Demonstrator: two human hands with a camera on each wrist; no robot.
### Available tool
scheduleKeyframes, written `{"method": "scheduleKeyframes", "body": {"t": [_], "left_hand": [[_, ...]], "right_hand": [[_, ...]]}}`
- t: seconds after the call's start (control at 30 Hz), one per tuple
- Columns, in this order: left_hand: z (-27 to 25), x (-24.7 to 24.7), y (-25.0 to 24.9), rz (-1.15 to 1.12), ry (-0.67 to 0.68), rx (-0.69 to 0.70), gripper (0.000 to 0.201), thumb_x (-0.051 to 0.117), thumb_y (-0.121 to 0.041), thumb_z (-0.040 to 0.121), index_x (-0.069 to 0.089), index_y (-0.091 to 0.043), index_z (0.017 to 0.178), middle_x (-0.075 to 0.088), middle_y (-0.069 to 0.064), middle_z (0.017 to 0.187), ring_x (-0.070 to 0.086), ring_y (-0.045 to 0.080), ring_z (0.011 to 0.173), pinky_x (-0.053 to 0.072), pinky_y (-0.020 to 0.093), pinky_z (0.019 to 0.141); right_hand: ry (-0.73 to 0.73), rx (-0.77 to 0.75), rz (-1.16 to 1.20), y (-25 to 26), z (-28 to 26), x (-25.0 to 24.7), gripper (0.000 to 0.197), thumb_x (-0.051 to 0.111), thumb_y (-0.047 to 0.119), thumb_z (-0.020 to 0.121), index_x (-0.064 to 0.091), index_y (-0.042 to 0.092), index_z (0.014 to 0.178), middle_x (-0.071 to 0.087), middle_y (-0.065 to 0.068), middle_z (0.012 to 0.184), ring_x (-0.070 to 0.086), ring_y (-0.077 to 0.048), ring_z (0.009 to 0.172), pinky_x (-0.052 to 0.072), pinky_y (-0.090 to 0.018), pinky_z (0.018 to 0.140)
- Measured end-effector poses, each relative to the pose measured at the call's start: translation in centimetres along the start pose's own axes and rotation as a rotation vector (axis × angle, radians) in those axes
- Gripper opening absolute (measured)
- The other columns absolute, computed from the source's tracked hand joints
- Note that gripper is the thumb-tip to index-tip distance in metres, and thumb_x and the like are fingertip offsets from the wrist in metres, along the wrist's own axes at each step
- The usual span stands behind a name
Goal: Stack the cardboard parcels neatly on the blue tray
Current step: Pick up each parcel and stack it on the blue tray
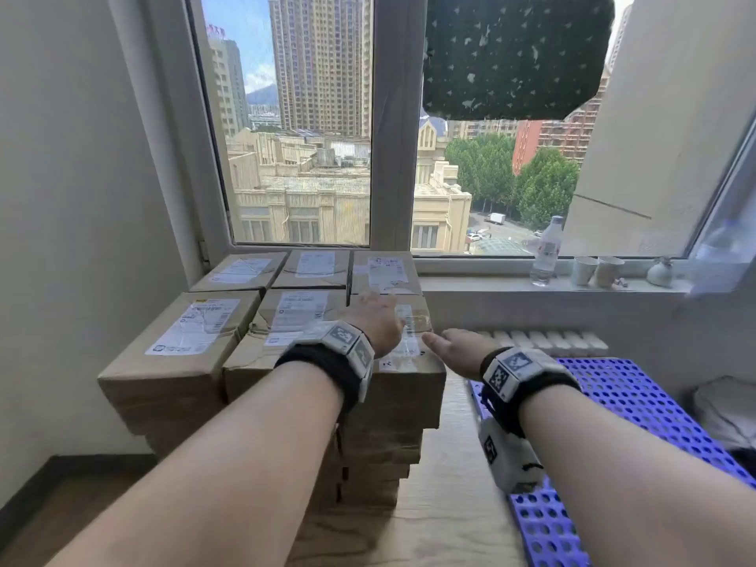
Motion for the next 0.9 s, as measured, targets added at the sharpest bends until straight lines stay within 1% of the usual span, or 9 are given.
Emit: {"method": "scheduleKeyframes", "body": {"t": [0.13,0.17,0.23,0.3,0.37,0.47,0.6,0.7,0.9], "left_hand": [[0.5,0.7,0.5,0.019,0.003,0.004,0.052,0.033,-0.034,0.104,0.025,-0.018,0.153,0.030,0.005,0.158,0.030,0.024,0.144,0.026,0.041,0.114],[0.6,1.0,0.6,0.029,0.017,-0.003,0.052,0.033,-0.034,0.104,0.026,-0.018,0.153,0.030,0.005,0.158,0.030,0.024,0.144,0.026,0.040,0.114],[0.9,1.5,0.8,0.068,0.033,-0.023,0.049,0.034,-0.031,0.103,0.031,-0.017,0.151,0.032,0.005,0.157,0.029,0.023,0.144,0.026,0.039,0.114],[1.1,1.7,1.1,0.108,0.040,-0.038,0.048,0.036,-0.027,0.102,0.036,-0.017,0.148,0.034,0.004,0.156,0.029,0.022,0.143,0.026,0.040,0.114],[1.2,1.8,1.2,0.137,0.047,-0.035,0.048,0.037,-0.023,0.101,0.036,-0.018,0.148,0.034,0.005,0.155,0.029,0.022,0.143,0.026,0.041,0.114],[1.3,1.9,1.1,0.164,0.049,-0.047,0.049,0.036,-0.024,0.101,0.035,-0.019,0.149,0.033,0.005,0.156,0.028,0.023,0.143,0.027,0.042,0.114],[1.7,2.2,1.2,0.142,0.060,-0.063,0.050,0.037,-0.025,0.099,0.035,-0.018,0.149,0.032,0.006,0.156,0.028,0.023,0.144,0.028,0.045,0.115],[1.7,2.1,1.1,0.101,0.091,-0.081,0.051,0.037,-0.023,0.099,0.034,-0.018,0.150,0.028,0.007,0.158,0.028,0.025,0.144,0.029,0.048,0.115],[1.4,1.9,1.0,0.081,0.071,-0.075,0.050,0.037,-0.023,0.100,0.034,-0.017,0.150,0.032,0.008,0.156,0.030,0.026,0.142,0.031,0.046,0.115]], "right_hand": [[0.043,0.044,0.011,-0.4,0.2,0.6,0.077,0.017,0.067,0.097,0.051,0.012,0.139,0.052,-0.017,0.140,0.050,-0.031,0.127,0.040,-0.041,0.105],[0.049,0.051,0.029,-0.3,0.1,0.5,0.077,0.018,0.068,0.096,0.051,0.012,0.139,0.052,-0.016,0.139,0.053,-0.032,0.123,0.044,-0.040,0.100],[0.099,0.078,0.159,-0.1,-0.3,0.6,0.075,0.022,0.067,0.097,0.051,0.010,0.136,0.054,-0.014,0.134,0.060,-0.031,0.110,0.051,-0.034,0.071],[0.177,0.114,0.343,0.0,-0.6,0.8,0.070,0.026,0.062,0.099,0.050,0.007,0.136,0.055,-0.015,0.129,0.059,-0.030,0.099,0.045,-0.028,0.053],[0.241,0.161,0.483,-0.2,-0.6,1.2,0.074,0.026,0.066,0.097,0.051,0.007,0.134,0.057,-0.020,0.125,0.059,-0.033,0.095,0.049,-0.030,0.060],[0.302,0.204,0.582,-0.6,-0.3,1.9,0.080,0.024,0.078,0.089,0.058,0.013,0.123,0.063,-0.021,0.120,0.066,-0.035,0.091,0.051,-0.043,0.085],[0.339,0.240,0.688,-1.0,0.1,2.5,0.084,0.026,0.085,0.083,0.063,0.016,0.113,0.067,-0.020,0.112,0.069,-0.034,0.085,0.055,-0.042,0.079],[0.366,0.268,0.804,-1.1,0.2,2.9,0.080,0.033,0.086,0.081,0.063,0.017,0.109,0.067,-0.023,0.113,0.069,-0.039,0.094,0.057,-0.048,0.084],[0.333,0.294,0.946,-1.1,0.5,3.4,0.076,0.048,0.080,0.080,0.059,0.014,0.117,0.064,-0.026,0.117,0.068,-0.043,0.099,0.055,-0.058,0.089]]}}
Point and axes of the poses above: each hand's wrist, its own z-axis towards the middle knuckle, its own x-axis out of the palm, y = z × x, the point moved 1 cm from there along z, towards the middle knuckle
